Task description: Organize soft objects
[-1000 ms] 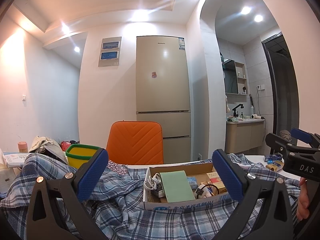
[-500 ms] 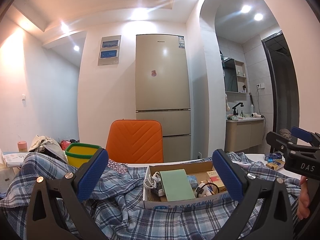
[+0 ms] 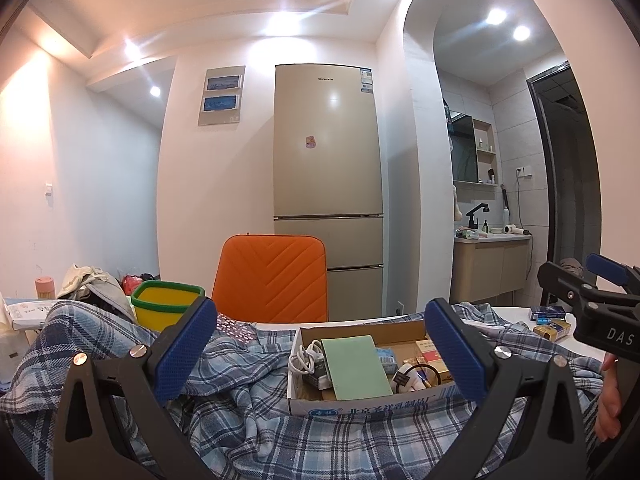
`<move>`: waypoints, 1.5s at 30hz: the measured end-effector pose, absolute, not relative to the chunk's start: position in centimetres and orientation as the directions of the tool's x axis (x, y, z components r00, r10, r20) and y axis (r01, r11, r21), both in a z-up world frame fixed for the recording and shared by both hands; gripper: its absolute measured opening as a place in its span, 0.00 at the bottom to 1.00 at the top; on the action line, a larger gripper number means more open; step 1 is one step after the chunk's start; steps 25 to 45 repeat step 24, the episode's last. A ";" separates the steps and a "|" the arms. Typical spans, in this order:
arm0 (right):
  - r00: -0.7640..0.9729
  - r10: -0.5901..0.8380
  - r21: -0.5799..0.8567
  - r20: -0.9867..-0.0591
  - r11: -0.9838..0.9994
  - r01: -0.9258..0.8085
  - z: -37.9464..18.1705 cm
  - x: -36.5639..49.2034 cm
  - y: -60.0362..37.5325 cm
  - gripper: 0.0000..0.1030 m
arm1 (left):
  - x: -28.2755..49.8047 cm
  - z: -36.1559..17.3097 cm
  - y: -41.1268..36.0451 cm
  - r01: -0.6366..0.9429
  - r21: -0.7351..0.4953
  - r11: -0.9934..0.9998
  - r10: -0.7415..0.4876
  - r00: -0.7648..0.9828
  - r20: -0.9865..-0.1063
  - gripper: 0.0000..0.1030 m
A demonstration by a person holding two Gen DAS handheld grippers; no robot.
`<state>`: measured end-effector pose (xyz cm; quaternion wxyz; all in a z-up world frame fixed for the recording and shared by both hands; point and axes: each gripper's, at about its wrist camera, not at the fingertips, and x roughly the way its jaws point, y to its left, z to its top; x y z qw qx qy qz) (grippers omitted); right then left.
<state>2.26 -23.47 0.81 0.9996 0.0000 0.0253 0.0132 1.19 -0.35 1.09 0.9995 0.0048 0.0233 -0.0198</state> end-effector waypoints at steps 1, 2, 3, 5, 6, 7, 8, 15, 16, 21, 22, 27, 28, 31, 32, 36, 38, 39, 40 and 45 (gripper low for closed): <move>0.998 0.026 0.001 -0.051 1.000 -0.026 0.8 2.3 -23.5 1.00 | 1.2 1.1 -0.3 0.040 0.010 0.999 -0.039 0.998 -0.046 1.00; 0.998 0.026 0.001 -0.051 1.000 -0.026 0.8 2.3 -23.5 1.00 | 1.2 1.1 -0.3 0.039 0.010 0.999 -0.039 0.998 -0.047 1.00; 0.998 0.026 0.000 -0.051 1.000 -0.026 0.8 2.3 -23.5 1.00 | 1.2 1.1 -0.4 0.040 0.010 0.999 -0.039 0.998 -0.047 1.00; 0.998 0.026 0.001 -0.052 1.000 -0.026 0.8 2.3 -23.5 1.00 | 1.2 1.1 -0.4 0.040 0.010 0.999 -0.039 0.998 -0.047 1.00; 0.998 0.026 0.001 -0.052 1.000 -0.026 0.8 2.3 -23.5 1.00 | 1.2 1.1 -0.4 0.040 0.011 0.999 -0.039 0.998 -0.046 1.00; 0.998 0.026 0.001 -0.051 1.000 -0.026 0.8 2.3 -23.5 1.00 | 1.2 1.1 -0.4 0.039 0.012 0.999 -0.039 0.998 -0.046 1.00; 0.998 0.026 0.001 -0.051 1.000 -0.026 0.8 2.3 -23.5 1.00 | 1.2 1.1 -0.4 0.040 0.012 0.999 -0.039 0.998 -0.046 1.00; 0.998 0.026 0.000 -0.052 1.000 -0.026 0.9 2.3 -23.5 1.00 | 1.2 1.0 -0.6 0.038 0.015 0.999 -0.038 0.998 -0.049 1.00; 0.998 0.026 0.001 -0.052 1.000 -0.026 0.9 2.3 -23.5 1.00 | 1.2 1.0 -0.6 0.038 0.015 0.999 -0.037 0.998 -0.048 1.00; 0.998 0.026 0.000 -0.052 1.000 -0.026 0.9 2.3 -23.5 1.00 | 1.2 1.0 -0.6 0.038 0.016 0.999 -0.038 0.998 -0.049 1.00; 0.998 0.026 -0.001 -0.052 1.000 -0.026 0.8 2.3 -23.5 1.00 | 1.2 1.0 -0.6 0.038 0.016 0.999 -0.038 0.998 -0.048 1.00; 0.998 0.026 0.000 -0.052 1.000 -0.026 0.8 2.3 -23.5 1.00 | 1.2 1.0 -0.6 0.038 0.017 0.999 -0.038 0.998 -0.049 1.00; 0.998 0.026 0.000 -0.052 1.000 -0.026 0.8 2.3 -23.5 1.00 | 1.2 1.0 -0.6 0.038 0.017 0.999 -0.038 0.998 -0.049 1.00; 0.998 0.026 0.000 -0.052 1.000 -0.026 0.8 2.3 -23.5 1.00 | 1.2 1.0 -0.6 0.038 0.017 0.999 -0.038 0.998 -0.049 1.00; 0.998 0.026 0.000 -0.052 1.000 -0.026 0.8 2.3 -23.5 1.00 | 1.2 1.0 -0.6 0.038 0.017 0.999 -0.038 0.998 -0.049 1.00; 0.998 0.026 0.000 -0.052 1.000 -0.026 0.8 2.3 -23.5 1.00 | 1.2 1.0 -0.6 0.038 0.017 0.999 -0.038 0.998 -0.049 1.00; 0.998 0.026 0.000 -0.052 1.000 -0.026 0.8 2.3 -23.5 1.00 | 1.2 1.0 -0.6 0.038 0.017 0.999 -0.038 0.998 -0.049 1.00; 0.998 0.026 0.000 -0.052 1.000 -0.026 0.8 2.3 -23.5 1.00 | 1.2 1.0 -0.6 0.038 0.017 0.999 -0.038 0.998 -0.049 1.00; 0.998 0.026 0.000 -0.052 1.000 -0.026 0.8 2.3 -23.5 1.00 | 1.2 1.0 -0.6 0.038 0.017 0.999 -0.038 0.998 -0.049 1.00; 0.998 0.026 0.000 -0.052 1.000 -0.026 0.8 2.3 -23.5 1.00 | 1.2 1.0 -0.6 0.038 0.017 0.999 -0.038 0.998 -0.049 1.00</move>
